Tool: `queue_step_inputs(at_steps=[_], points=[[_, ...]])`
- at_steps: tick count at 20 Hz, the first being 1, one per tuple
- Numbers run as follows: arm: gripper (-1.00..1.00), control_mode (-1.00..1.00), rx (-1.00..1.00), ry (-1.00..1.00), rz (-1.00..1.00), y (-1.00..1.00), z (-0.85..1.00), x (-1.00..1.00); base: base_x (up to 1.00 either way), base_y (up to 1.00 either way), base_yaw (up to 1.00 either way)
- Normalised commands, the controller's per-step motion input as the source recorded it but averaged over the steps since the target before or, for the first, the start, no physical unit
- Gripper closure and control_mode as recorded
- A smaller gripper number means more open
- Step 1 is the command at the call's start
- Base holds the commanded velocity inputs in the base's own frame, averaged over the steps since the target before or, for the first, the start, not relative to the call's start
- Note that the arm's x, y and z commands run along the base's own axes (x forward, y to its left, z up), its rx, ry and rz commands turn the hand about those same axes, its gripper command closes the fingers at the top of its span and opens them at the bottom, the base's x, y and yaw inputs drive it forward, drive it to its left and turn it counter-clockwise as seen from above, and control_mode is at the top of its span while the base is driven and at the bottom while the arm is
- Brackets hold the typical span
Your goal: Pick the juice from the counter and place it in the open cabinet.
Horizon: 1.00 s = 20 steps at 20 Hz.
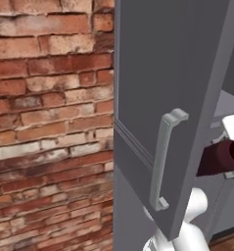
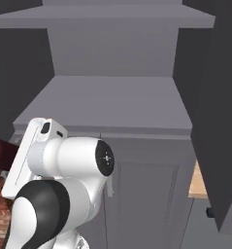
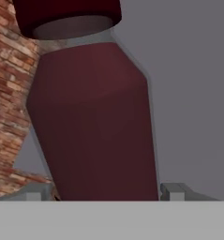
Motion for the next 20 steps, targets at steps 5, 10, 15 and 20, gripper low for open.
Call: queue_step_inputs(at_steps=[5,10,15,20], points=[[1.00,1.00,0.00,0.00,0.00,0.00,0.00,0.00,1.00,0.00,0.20],[1.00,1.00,0.00,0.00,0.00,0.00,0.00,0.00,0.96,0.00,0.24],[1.00,1.00,0.00,0.00,0.00,0.00,0.00,0.00,0.88,0.00,0.23],[1.00,1.00,0.00,0.00,0.00,0.00,0.00,0.00,0.94,0.00,0.21]])
